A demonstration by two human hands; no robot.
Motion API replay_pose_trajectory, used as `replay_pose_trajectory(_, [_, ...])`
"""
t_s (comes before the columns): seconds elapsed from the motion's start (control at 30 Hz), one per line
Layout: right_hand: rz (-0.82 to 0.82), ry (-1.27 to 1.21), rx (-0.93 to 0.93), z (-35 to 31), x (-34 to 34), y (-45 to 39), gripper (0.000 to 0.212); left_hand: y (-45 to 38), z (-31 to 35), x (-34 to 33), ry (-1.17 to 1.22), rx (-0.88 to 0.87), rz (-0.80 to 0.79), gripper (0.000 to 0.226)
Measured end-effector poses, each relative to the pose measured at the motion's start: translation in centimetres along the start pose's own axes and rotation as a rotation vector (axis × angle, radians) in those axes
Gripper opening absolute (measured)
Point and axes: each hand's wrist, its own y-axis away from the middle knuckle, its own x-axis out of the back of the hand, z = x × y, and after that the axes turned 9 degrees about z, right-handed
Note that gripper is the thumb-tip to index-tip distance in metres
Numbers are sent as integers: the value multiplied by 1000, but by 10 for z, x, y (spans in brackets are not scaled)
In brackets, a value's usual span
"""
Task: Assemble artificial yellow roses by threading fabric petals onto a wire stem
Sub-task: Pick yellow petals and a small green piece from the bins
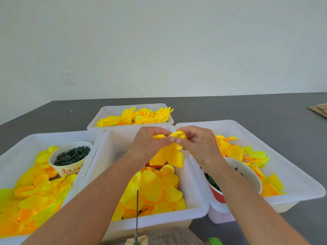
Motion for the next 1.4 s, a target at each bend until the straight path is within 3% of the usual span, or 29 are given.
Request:
replay_pose_trajectory(0.1, [-56, -366, -276, -1, 3, -1, 15, -3, -3, 0, 61, -23, 18, 18])
replay_pose_trajectory(0.17, [-65, -387, -382, -1, 4, -2, 9, -1, -3, 0, 109, -47, 26, 17])
replay_pose_trajectory(0.23, [-15, -269, -337, 1, 3, -2, 8, 1, -2, 0, 142, -76, 31, 17])
replay_pose_trajectory(0.4, [162, 166, -29, 4, -2, -2, 12, 2, -1, -1, 54, -148, 35, 17])
replay_pose_trajectory(0.6, [310, 268, 1, 3, -6, -1, 19, 7, 2, -7, -86, -301, 244, 12])
replay_pose_trajectory(0.67, [272, 238, -43, 2, -7, -1, 31, 11, 5, -10, -116, -383, 297, 12])
replay_pose_trajectory(0.77, [158, 5, -164, 0, -8, 0, 38, 16, 8, -14, -151, -451, 234, 11])
replay_pose_trajectory(0.87, [106, -165, -229, -1, -4, 0, 22, 19, 10, -15, -86, -421, 146, 14])
replay_pose_trajectory(0.93, [60, -191, -207, 1, -3, -1, 22, 18, 10, -14, -58, -381, 146, 15])
replay_pose_trajectory(1.07, [29, -5, -56, 1, -5, 0, 23, 14, 9, -9, -88, -308, 189, 17])
replay_pose_trajectory(1.2, [157, 88, 7, 3, -2, -3, 22, 14, 8, -11, -59, -264, 139, 23])
replay_pose_trajectory(1.4, [128, -155, -51, -1, -1, -2, 16, 14, 8, -7, 193, -142, 31, 22])
